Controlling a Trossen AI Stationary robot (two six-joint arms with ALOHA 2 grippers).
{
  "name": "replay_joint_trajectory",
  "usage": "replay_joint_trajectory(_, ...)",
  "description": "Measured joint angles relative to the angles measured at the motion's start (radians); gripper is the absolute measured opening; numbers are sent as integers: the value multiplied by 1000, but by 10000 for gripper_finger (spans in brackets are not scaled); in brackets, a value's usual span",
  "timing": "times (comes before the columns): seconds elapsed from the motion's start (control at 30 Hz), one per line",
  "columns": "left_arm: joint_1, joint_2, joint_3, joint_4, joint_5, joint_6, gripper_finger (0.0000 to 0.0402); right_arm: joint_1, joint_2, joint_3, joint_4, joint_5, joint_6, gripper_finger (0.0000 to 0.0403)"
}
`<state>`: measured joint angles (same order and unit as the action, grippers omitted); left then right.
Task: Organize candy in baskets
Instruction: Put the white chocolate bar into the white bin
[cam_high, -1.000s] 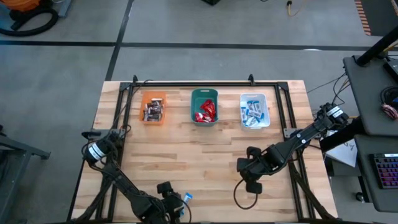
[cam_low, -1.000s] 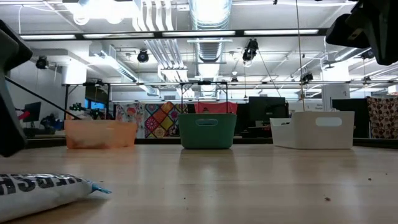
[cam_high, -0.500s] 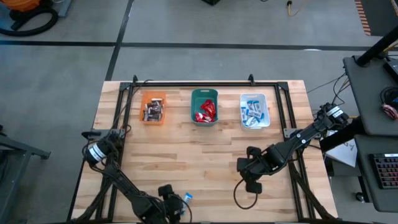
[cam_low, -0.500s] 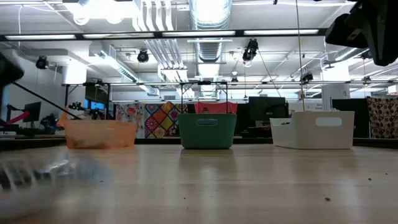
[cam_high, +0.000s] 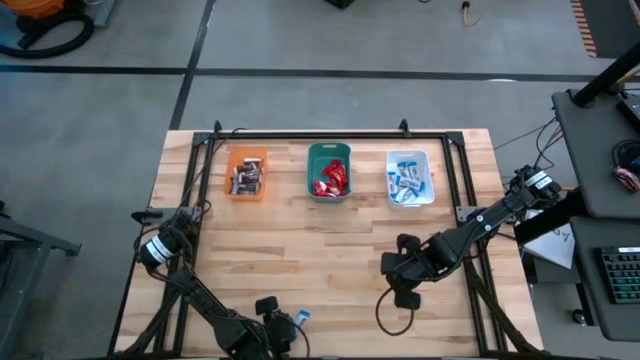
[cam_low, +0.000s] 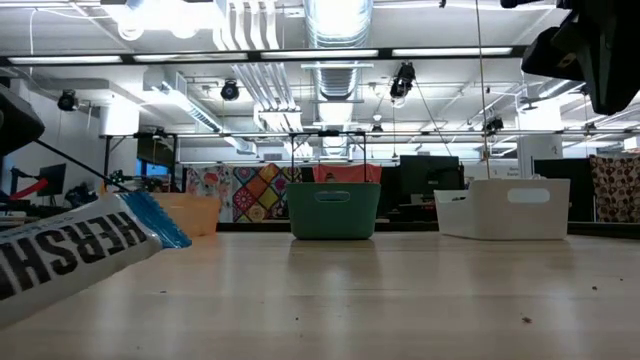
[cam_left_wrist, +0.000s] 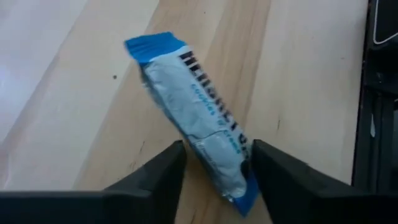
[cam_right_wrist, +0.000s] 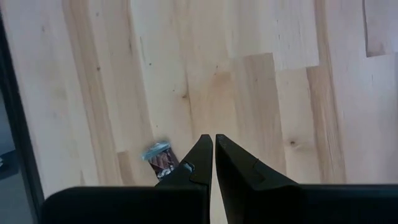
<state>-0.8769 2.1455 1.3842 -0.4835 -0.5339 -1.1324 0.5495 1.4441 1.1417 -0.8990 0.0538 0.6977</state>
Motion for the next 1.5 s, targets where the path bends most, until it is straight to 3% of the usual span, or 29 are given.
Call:
replay_joint_trajectory(0.27, 2, -6, -1, 9, -8, 80, 32, 0, 0, -41, 50, 10, 3, 13)
replay_joint_trajectory(0.33, 2, -14, -2, 4, -11, 95, 12, 0, 0, -55, 79, 11, 1, 13)
replay_joint_trajectory(0.63, 7, -109, -9, -101, -68, 220, 15, 16, 0, -73, 173, 60, -79, 12)
replay_joint_trajectory(0.77, 17, -175, -10, -157, -178, 294, 10, 20, 0, -73, 256, 113, -158, 13)
replay_joint_trajectory(0.97, 57, -288, -9, -140, -411, 525, 8, 20, 0, -100, 484, 235, -373, 13)
replay_joint_trajectory(1.1, 102, -349, -9, -106, -449, 728, 8, 18, 0, -142, 693, 271, -512, 13)
replay_joint_trajectory(1.27, 161, -422, -76, 45, -403, 981, 7, 15, 0, -157, 793, 296, -595, 13)
replay_joint_trajectory(1.5, 242, -563, -397, 643, -234, 1226, 7, 13, 0, -157, 879, 324, -668, 13)
